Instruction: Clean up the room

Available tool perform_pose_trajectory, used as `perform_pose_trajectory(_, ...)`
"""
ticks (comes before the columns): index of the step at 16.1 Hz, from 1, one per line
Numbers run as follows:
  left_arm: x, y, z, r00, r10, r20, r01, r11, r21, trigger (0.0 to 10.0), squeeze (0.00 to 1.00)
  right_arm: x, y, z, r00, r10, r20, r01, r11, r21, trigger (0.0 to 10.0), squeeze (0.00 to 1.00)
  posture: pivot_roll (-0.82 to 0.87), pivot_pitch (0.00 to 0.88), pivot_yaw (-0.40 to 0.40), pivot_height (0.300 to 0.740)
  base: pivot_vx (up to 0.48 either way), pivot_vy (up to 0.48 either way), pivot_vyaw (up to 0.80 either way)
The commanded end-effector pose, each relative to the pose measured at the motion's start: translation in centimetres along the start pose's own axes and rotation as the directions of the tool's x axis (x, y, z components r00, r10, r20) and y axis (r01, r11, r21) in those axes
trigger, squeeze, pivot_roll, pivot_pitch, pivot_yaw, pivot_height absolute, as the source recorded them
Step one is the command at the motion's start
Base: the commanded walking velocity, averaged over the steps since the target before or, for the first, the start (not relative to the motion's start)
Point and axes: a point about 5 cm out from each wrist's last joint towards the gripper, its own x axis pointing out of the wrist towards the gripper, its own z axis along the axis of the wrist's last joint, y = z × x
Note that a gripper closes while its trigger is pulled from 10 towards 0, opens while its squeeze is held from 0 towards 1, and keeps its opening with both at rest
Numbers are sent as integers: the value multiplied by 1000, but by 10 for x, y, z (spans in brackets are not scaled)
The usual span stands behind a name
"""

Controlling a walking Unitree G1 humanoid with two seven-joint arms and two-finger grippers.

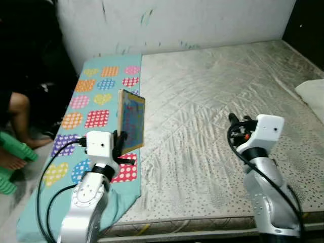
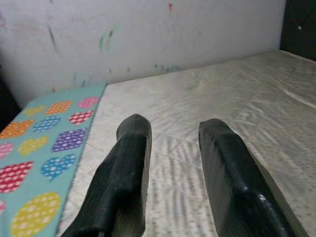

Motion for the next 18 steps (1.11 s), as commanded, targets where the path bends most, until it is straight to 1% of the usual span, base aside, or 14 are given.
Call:
perform_pose_trajectory(1,1,4,10,999,10,49,-11,1000,23,10000,0,2,6,1,1000,24,7,-24,1000,5,10000,0,-207,15,77,740,0,-356,0)
perform_pose_trajectory(9,1,4,10,999,7,47,-8,1000,21,10000,0,1,4,1,1000,10,10,-10,1000,4,10000,0,-213,19,83,740,0,-345,0)
perform_pose_trajectory(13,0,4,7,999,18,48,-18,1000,-4,10000,0,0,1,0,1000,4,10,-4,1000,4,10000,0,-213,12,84,740,0,0,0)
perform_pose_trajectory(15,-1,8,2,999,41,35,-41,999,-4,10000,0,-2,0,-2,1000,4,12,-4,1000,4,10000,0,-213,0,110,740,0,0,0)
perform_pose_trajectory(18,3,23,-3,994,109,31,-110,993,43,10000,0,-4,-6,-4,998,-44,37,43,999,8,10000,0,-226,0,160,740,0,0,0)
